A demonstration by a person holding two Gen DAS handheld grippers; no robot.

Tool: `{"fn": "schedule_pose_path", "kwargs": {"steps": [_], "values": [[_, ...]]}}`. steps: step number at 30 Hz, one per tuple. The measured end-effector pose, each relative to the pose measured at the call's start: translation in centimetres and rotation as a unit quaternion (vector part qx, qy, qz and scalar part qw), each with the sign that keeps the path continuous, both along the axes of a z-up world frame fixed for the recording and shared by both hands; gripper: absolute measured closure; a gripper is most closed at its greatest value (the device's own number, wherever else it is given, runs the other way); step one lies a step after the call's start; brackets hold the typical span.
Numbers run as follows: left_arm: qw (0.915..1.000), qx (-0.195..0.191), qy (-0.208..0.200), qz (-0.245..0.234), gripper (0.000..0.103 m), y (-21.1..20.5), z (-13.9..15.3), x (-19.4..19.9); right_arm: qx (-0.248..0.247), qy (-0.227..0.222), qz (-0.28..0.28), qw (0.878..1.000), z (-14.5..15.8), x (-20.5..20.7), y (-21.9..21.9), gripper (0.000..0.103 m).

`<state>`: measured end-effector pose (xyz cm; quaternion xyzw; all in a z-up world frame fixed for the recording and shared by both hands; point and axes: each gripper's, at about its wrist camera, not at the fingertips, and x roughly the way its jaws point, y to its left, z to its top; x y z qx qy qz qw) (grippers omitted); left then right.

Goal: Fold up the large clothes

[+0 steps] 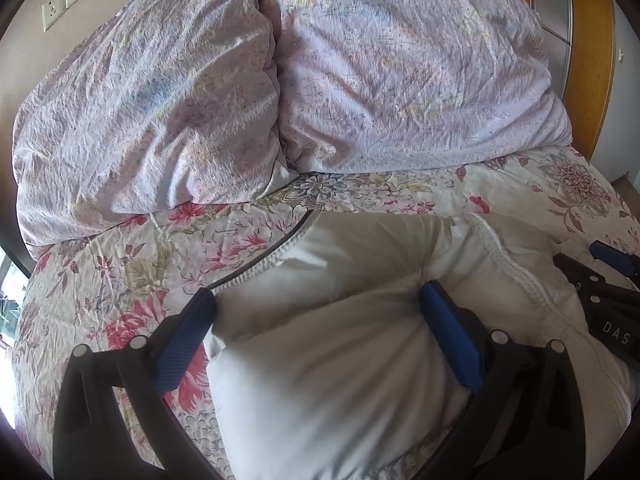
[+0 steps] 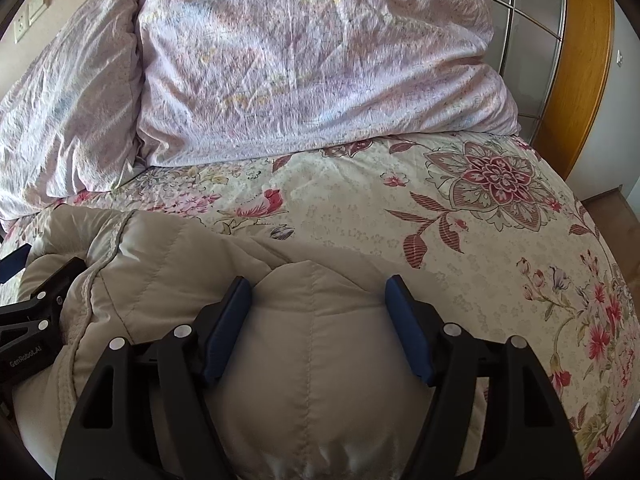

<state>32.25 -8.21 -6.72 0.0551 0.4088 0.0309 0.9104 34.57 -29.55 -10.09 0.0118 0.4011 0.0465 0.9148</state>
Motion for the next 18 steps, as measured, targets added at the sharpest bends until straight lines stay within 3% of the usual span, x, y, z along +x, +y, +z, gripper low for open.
{"fn": "schedule_pose_path", "kwargs": {"steps": [5,9,14,18], "values": [[0.9997,0.022,-0.008,0.011,0.002,-0.3,0.1,0.0,-0.012,-0.004,-0.004,1.000,-0.1,0.4,0.4,0.032],[0.9989,0.038,-0.026,0.009,0.002,-0.3,1.5,-1.3,0.028,-0.016,0.005,0.999,0.8,-0.7,-1.0,0.032],[0.9976,-0.055,-0.031,-0.028,0.002,1.0,4.4,-6.0,0.081,-0.063,0.047,0.994,3.5,-6.2,-2.1,0.032],[0.9972,-0.028,-0.048,-0.050,0.002,-0.7,5.0,-8.3,0.056,-0.080,0.064,0.993,3.6,-9.3,-1.3,0.032]]}}
